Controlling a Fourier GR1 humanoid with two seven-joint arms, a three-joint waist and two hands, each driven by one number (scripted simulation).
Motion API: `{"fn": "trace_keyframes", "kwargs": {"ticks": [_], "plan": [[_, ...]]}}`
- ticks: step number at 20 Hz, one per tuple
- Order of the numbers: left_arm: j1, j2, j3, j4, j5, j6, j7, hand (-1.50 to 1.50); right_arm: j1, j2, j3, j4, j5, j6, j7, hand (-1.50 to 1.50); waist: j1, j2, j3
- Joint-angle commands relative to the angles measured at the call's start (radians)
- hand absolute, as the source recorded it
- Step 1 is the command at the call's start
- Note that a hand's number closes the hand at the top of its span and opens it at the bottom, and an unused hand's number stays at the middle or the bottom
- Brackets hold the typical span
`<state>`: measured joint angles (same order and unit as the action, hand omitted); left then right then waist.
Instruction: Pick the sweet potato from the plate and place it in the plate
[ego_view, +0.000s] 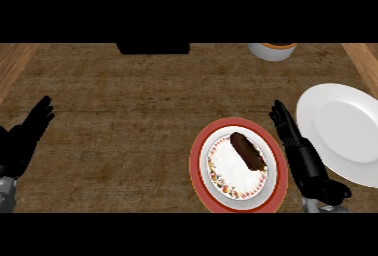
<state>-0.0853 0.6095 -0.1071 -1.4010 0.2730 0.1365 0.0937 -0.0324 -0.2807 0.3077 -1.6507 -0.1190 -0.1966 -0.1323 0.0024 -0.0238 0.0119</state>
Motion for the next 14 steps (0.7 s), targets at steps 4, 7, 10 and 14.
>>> {"fn": "trace_keyframes", "kwargs": {"ticks": [4, 7, 10, 14], "plan": [[0.010, -0.154, -0.076, 0.021, 0.026, 0.023, 0.047, 0.00, -0.328, -0.166, 0.053, -0.087, 0.151, 0.141, 0.113, 1.50, 0.035, 0.025, -0.020], [0.035, -0.180, -0.098, 0.023, 0.056, -0.001, 0.072, 0.00, -0.394, -0.440, 0.040, -0.053, 0.428, 0.185, 0.064, 1.50, 0.022, -0.012, -0.065], [0.050, -0.316, -0.156, 0.023, 0.070, 0.037, 0.067, 0.00, -0.509, -0.308, -0.006, 0.022, 0.474, 0.048, 0.097, -1.50, 0.026, 0.029, -0.014], [0.059, -0.332, -0.152, -0.031, 0.036, 0.063, 0.094, 0.00, -0.554, -0.210, -0.037, 0.172, 0.399, 0.126, -0.101, -1.50, 0.010, 0.026, -0.012]]}}
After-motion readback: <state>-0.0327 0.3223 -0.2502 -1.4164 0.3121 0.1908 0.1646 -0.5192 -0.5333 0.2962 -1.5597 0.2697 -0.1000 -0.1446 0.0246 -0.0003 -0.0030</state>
